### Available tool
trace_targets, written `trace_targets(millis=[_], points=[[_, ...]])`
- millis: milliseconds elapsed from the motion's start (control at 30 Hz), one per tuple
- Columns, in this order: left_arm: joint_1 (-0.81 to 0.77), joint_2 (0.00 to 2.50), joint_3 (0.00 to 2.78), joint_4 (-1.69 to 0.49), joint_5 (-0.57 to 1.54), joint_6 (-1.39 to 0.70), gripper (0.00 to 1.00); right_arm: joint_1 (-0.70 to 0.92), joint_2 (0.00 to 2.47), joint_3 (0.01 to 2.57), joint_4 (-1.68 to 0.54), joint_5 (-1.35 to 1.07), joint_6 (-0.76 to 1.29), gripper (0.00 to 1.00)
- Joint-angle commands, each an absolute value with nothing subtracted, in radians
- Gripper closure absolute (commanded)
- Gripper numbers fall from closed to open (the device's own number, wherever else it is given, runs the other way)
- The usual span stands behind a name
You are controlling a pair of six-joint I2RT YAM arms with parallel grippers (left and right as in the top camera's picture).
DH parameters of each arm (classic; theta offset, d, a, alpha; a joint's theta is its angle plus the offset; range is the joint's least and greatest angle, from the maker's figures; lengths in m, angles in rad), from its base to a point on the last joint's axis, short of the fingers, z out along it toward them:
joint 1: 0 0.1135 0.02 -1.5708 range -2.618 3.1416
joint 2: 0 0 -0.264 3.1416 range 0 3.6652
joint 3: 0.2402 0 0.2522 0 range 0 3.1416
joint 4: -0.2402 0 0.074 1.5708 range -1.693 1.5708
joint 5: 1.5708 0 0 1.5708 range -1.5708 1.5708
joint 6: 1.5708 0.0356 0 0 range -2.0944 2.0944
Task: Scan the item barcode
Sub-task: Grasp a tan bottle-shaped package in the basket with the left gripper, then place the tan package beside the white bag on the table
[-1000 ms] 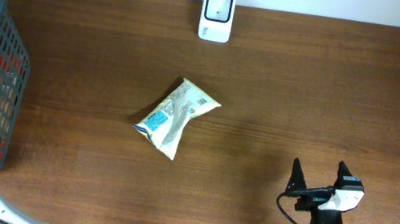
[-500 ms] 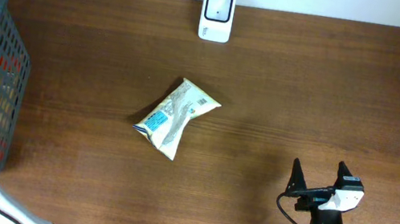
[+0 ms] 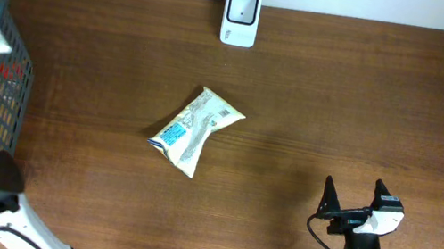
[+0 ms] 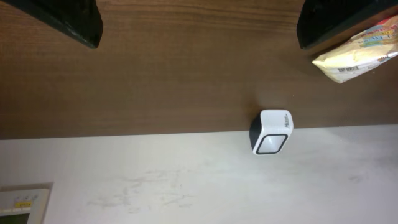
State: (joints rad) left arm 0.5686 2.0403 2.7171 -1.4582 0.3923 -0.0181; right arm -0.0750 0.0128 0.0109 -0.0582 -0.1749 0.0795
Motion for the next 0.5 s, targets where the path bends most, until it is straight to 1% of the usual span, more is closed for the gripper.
trace_targets(millis=[0,33,67,100,133,167,200,233,333,433,467], points=[[0.350,1.990,2.712,-1.652,0.330,0.039,1.00,-0.070,0.007,0.006,-0.064,-0.173,0.085,0.01],[0.265,2.006,2.645,-1.688,0.243,0.038,1.00,-0.070,0.007,0.006,-0.064,-0.173,0.085,0.01],[0.210,2.014,2.589,-1.682,0.229,0.039,1.00,-0.070,0.007,0.006,-0.064,-0.173,0.085,0.01],[0.104,2.035,2.428,-1.620,0.231,0.038,1.00,-0.070,0.007,0.006,-0.064,-0.173,0.085,0.01],[0.073,2.040,2.359,-1.578,0.231,0.037,1.00,-0.070,0.007,0.006,-0.064,-0.173,0.085,0.01],[0.033,2.042,2.245,-1.488,0.230,0.020,1.00,-0.070,0.007,0.006,-0.064,-0.173,0.085,0.01],[-0.007,2.042,2.067,-1.333,0.231,-0.022,1.00,-0.070,0.007,0.006,-0.064,-0.173,0.085,0.01],[-0.039,2.042,1.911,-1.216,0.231,-0.057,1.00,-0.070,0.007,0.006,-0.064,-0.173,0.085,0.01],[-0.094,2.042,1.613,-1.010,0.212,-0.073,1.00,-0.070,0.007,0.006,-0.064,-0.173,0.085,0.01],[-0.101,2.042,1.433,-0.914,0.212,-0.108,1.00,-0.070,0.007,0.006,-0.064,-0.173,0.085,0.01],[-0.104,2.042,1.428,-0.931,0.213,-0.106,0.92,-0.070,0.007,0.006,-0.064,-0.173,0.085,0.01]])
